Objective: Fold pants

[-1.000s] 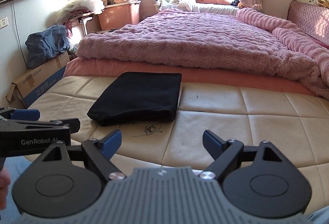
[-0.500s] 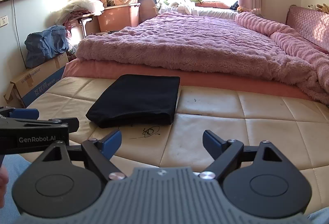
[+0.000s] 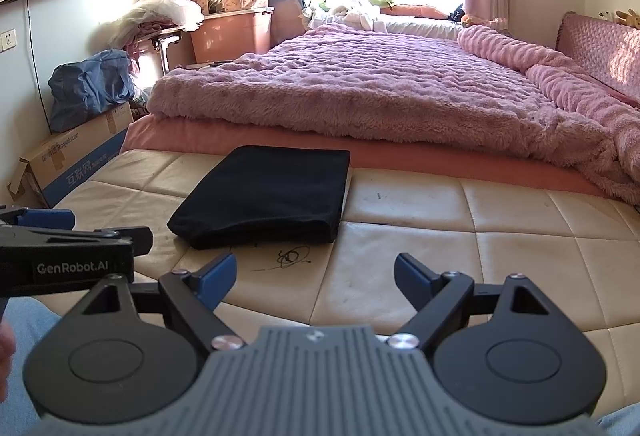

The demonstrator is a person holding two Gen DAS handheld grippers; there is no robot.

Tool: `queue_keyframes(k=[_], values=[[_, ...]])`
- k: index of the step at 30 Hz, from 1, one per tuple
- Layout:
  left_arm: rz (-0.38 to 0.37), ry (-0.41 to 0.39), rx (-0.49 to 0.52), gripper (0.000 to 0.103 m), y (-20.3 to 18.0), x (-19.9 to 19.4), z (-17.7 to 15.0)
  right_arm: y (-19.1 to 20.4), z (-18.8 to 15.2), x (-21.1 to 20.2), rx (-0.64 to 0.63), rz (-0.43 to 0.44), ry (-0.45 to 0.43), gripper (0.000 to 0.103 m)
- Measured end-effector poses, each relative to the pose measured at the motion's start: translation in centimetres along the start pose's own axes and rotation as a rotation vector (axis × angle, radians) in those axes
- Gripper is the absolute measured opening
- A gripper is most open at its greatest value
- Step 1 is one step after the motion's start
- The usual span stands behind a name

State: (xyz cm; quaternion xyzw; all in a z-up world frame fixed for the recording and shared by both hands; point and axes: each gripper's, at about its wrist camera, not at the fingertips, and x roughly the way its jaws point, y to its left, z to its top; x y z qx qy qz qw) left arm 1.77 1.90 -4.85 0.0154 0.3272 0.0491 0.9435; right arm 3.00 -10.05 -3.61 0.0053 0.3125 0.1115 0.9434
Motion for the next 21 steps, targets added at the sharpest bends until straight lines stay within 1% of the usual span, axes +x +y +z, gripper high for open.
queue_keyframes(k=[21], values=[[-0.005,-0.002,-0.001,0.102,-0.12,-0.25,0.42,-0.23,0.05,0.12,0.006,0.002,0.010,0.082]])
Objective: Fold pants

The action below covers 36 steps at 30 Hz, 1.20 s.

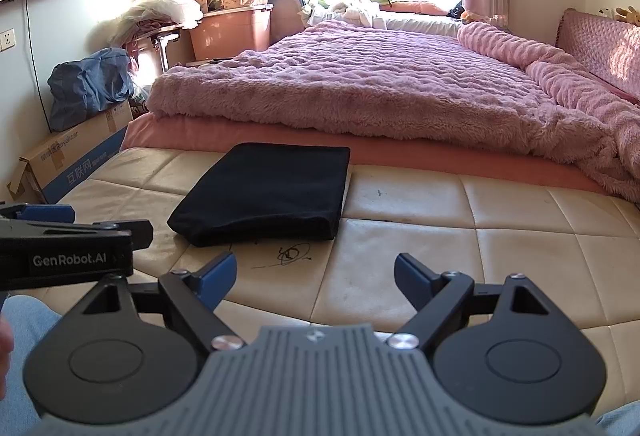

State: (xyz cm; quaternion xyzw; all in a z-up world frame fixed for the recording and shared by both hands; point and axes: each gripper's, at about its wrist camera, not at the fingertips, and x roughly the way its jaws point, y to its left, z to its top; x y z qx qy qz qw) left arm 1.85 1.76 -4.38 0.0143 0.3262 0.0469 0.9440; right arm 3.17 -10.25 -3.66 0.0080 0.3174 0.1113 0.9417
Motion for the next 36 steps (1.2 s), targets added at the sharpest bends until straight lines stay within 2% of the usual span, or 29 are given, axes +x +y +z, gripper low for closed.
queue_keyframes(k=[36], values=[[0.003,-0.001,-0.008,0.102,0.00,-0.29,0.05,0.11,-0.51,0.02,-0.003,0.001,0.009,0.082]])
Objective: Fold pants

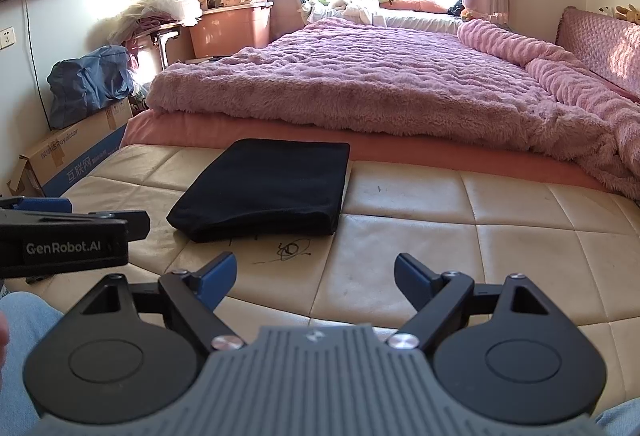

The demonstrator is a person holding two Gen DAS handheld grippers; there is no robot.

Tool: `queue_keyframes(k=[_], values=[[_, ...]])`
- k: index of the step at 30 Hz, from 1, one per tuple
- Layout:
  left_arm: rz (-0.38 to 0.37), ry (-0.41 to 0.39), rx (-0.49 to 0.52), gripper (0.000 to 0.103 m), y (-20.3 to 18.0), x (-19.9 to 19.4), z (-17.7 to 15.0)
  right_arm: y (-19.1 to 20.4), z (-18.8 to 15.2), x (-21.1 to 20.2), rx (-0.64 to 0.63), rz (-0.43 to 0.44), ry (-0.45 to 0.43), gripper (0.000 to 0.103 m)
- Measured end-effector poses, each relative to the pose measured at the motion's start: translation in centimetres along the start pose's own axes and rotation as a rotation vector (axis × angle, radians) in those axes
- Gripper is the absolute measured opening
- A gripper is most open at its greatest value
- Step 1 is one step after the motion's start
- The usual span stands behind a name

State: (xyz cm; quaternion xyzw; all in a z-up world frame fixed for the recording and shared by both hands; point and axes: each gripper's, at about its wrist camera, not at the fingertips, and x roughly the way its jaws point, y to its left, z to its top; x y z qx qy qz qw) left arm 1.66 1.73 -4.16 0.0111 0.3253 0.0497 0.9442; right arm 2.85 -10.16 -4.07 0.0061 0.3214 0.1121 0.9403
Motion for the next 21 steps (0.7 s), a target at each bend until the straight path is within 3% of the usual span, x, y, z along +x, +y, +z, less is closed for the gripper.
queue_keyframes(k=[21], values=[[0.010,-0.016,0.005,0.102,-0.17,-0.49,0.13,-0.14,-0.02,0.04,0.001,-0.001,0.002,0.082]])
